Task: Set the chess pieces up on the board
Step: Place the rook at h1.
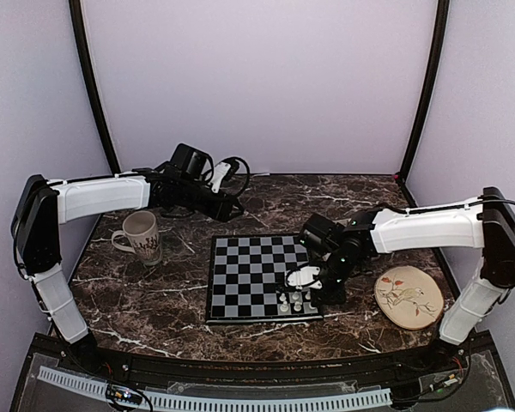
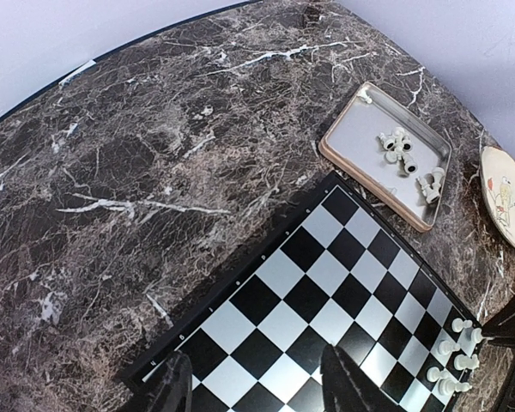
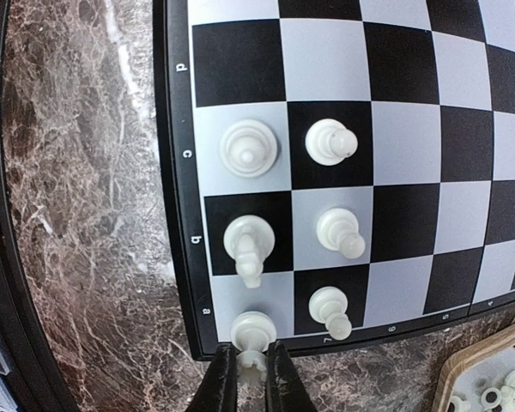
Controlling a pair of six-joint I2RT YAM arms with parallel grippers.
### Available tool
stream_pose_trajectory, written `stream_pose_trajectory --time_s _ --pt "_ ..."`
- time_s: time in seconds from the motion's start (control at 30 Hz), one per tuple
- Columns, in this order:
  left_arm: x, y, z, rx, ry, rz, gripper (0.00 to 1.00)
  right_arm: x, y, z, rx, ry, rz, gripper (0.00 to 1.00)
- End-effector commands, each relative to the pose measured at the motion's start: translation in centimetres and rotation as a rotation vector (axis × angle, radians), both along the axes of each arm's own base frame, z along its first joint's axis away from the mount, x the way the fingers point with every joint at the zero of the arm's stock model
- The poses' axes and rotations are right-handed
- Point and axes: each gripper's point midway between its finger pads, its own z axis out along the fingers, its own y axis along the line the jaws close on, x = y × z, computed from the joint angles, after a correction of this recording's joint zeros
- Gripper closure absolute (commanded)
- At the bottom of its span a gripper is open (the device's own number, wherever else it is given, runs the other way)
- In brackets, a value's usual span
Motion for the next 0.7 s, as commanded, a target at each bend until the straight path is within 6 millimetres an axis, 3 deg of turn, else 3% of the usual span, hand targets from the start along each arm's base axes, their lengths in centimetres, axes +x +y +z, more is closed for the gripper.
stream_pose_trajectory --time_s 0.0,0.67 --pt "-0.30 -0.66 1.44 -0.022 -0.011 -0.022 0.47 0.65 1.24 0.18 0.014 -0.019 -0.001 0.90" --pt "-0.45 -0.77 1.54 -0.007 -0.017 -0.027 0.47 -0.14 1.43 -0.72 -0.003 0.026 0.015 0.88"
